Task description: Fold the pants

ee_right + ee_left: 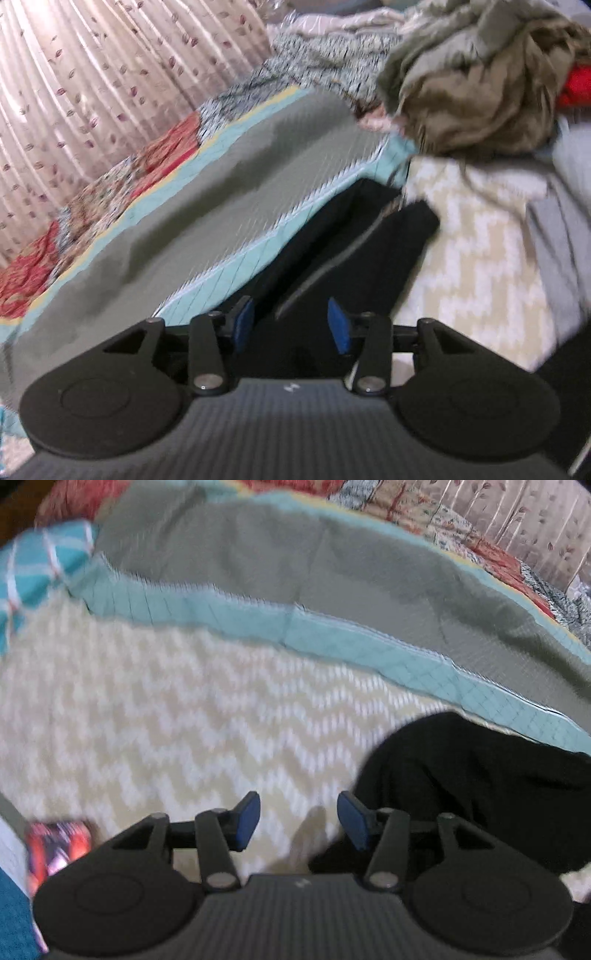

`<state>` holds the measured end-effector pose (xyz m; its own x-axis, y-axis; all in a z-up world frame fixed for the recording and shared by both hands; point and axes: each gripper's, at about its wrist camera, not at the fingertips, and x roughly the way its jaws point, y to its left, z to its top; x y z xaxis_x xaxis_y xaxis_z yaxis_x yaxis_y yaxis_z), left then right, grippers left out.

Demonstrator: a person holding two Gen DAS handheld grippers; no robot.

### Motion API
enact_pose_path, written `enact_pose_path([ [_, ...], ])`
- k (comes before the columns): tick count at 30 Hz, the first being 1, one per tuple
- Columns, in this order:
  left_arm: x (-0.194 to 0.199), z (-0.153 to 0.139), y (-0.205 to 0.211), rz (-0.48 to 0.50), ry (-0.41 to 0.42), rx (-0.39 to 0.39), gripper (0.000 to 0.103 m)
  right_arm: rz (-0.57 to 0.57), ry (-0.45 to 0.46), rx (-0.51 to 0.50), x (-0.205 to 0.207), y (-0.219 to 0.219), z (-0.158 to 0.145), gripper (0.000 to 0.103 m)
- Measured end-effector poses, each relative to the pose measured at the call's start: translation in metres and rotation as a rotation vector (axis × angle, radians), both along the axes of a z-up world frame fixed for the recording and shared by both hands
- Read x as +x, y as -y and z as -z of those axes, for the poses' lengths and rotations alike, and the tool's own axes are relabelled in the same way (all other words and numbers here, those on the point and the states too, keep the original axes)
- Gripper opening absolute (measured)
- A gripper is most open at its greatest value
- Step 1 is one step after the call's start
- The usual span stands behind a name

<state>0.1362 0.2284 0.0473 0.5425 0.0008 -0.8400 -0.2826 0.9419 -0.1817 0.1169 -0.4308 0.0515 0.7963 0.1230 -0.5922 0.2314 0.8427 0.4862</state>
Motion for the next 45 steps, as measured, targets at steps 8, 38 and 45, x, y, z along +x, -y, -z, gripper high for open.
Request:
enact_pose_path([
  [8, -0.015, 0.021, 0.054, 0.116, 0.011, 0.078, 0.038, -0.124, -0.088, 0.015, -0.029, -0.065, 0.025, 0.049],
  [38, -0.211, -0.003, -0.025, -0.268, 0.108, -0.386, 0.066, -0.650, -0.033, 0.005, -0.067, -0.214, 0.012, 0.049],
  [45, -0.210, 0.031, -0.023, -0.323, 0.147, -0.774, 0.083, -0.830, -0.005, -0.003, -0.104, -0.249, 0.005, 0.049],
])
